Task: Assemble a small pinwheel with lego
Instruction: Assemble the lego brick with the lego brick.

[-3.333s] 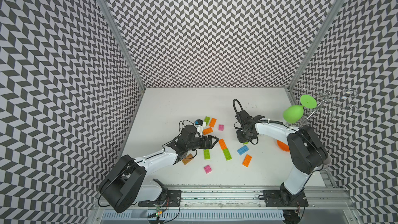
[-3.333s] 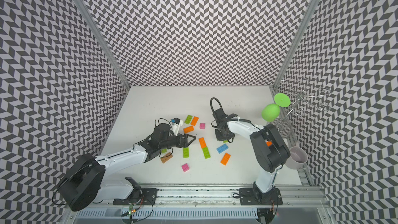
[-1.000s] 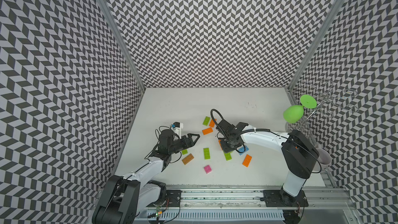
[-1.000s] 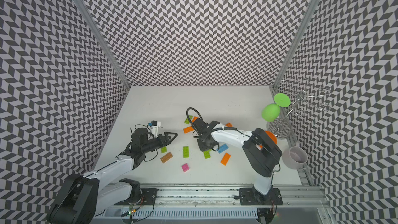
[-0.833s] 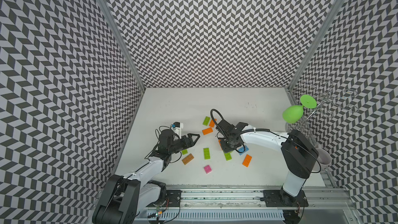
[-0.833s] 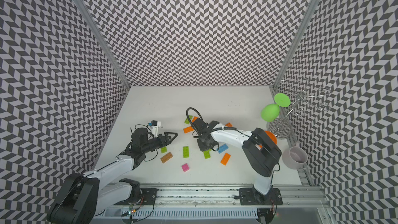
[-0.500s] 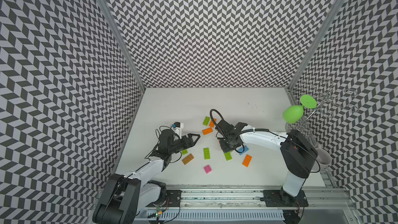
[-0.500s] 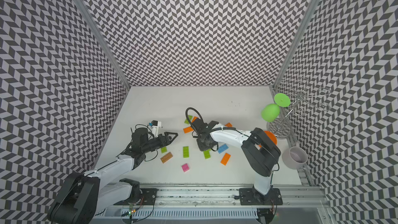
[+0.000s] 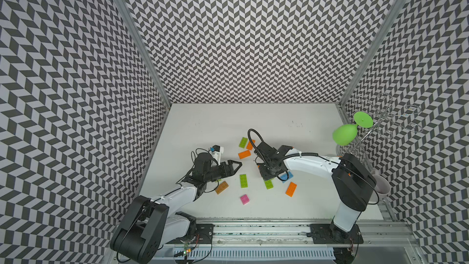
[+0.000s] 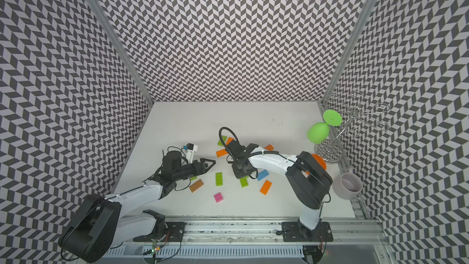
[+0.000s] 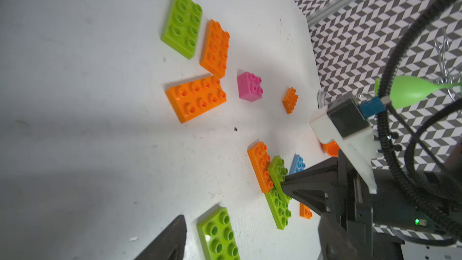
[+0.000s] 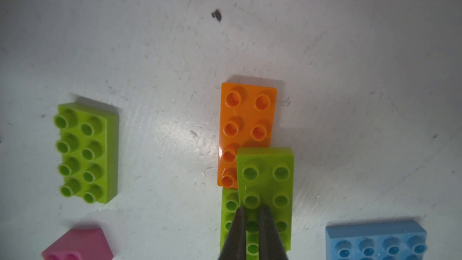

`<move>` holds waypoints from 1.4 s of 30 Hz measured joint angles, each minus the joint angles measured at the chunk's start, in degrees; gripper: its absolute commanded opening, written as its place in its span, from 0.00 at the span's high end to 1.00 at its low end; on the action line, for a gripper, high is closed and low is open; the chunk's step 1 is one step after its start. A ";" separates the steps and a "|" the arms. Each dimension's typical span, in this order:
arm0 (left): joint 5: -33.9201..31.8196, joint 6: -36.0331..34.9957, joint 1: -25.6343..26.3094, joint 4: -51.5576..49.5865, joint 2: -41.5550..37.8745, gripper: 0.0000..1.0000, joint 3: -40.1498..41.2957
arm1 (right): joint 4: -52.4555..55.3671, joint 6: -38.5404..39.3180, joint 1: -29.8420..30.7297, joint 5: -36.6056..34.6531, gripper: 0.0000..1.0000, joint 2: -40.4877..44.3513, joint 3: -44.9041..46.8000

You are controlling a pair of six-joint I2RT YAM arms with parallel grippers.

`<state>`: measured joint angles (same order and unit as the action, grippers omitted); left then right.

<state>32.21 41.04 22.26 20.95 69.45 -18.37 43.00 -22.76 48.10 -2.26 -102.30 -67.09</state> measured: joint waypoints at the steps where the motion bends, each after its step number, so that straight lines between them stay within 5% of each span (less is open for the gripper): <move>1: -0.59 0.04 1.53 0.02 0.07 0.18 -0.26 | -0.04 0.02 0.00 -0.04 0.90 0.13 0.22; 8: -2.95 1.33 5.97 1.14 0.09 0.18 -0.50 | -1.01 -3.06 -0.92 0.15 0.87 0.22 1.03; 15: -3.87 1.46 5.97 1.27 0.09 0.19 -0.50 | -0.46 -4.28 -1.07 0.48 0.89 -0.59 0.04; 28: -5.38 1.20 5.64 0.68 -3.76 0.22 -0.04 | 2.36 5.68 3.50 -2.64 0.91 -4.61 -4.26; 42: -5.49 1.05 1.95 -0.13 -5.53 0.22 1.29 | 3.96 1.92 1.25 -1.18 0.91 -5.77 -5.53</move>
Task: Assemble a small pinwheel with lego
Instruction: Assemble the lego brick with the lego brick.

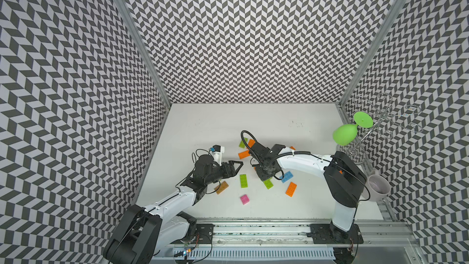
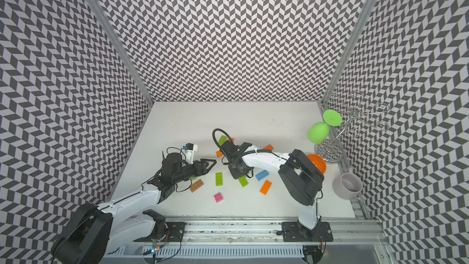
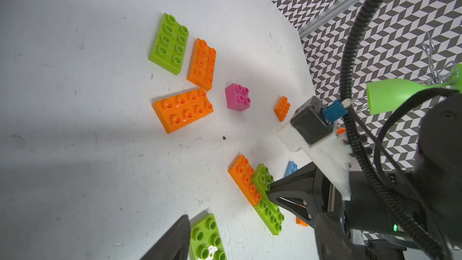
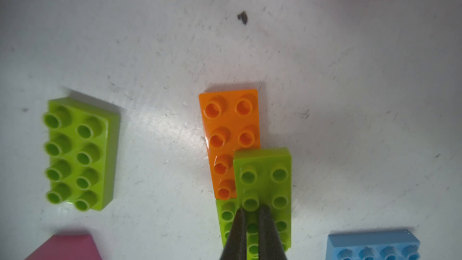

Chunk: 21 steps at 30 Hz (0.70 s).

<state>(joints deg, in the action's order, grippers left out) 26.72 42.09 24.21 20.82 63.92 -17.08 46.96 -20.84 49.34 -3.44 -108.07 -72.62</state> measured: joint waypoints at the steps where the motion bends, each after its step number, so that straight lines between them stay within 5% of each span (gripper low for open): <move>1: 0.07 0.02 0.00 0.04 0.28 0.22 0.00 | 0.04 -0.04 -0.17 0.52 0.91 -0.02 -0.07; 21: 1.68 -0.28 0.92 0.20 5.03 0.23 -0.07 | -0.50 -6.05 0.00 -0.17 0.88 1.36 0.22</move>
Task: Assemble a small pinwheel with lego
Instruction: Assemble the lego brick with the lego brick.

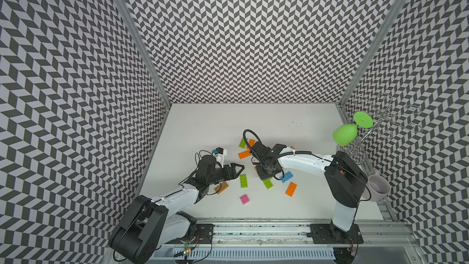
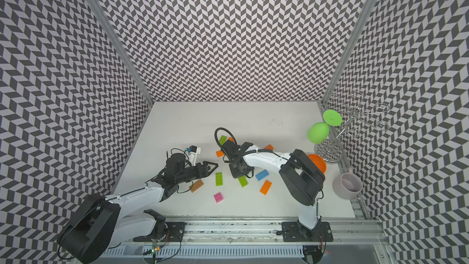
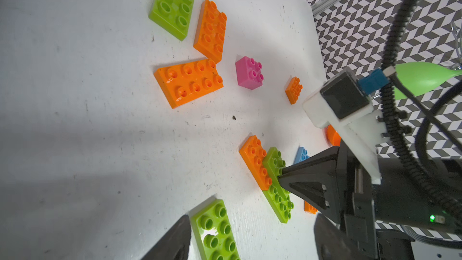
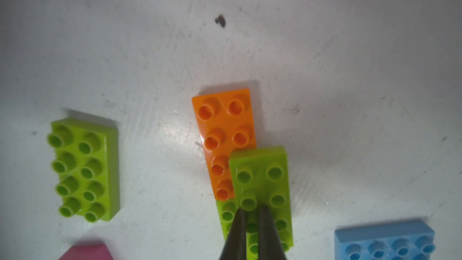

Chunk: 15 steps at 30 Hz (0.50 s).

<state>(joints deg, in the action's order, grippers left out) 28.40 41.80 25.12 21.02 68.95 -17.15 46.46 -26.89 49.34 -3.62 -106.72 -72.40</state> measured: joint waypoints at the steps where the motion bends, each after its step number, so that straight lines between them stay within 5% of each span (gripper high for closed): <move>1: 0.00 0.00 0.04 0.00 0.07 0.23 0.00 | 0.02 -0.09 0.00 0.04 0.86 0.00 -0.04; 15: -0.63 -0.42 0.35 -1.90 -4.72 0.23 -0.87 | 1.90 0.28 -0.02 0.98 0.75 -1.33 -7.04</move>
<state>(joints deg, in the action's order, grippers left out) 27.77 41.39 25.47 19.11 64.23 -18.02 48.36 -26.61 49.32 -2.63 -108.05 -79.44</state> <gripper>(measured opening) 0.772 0.251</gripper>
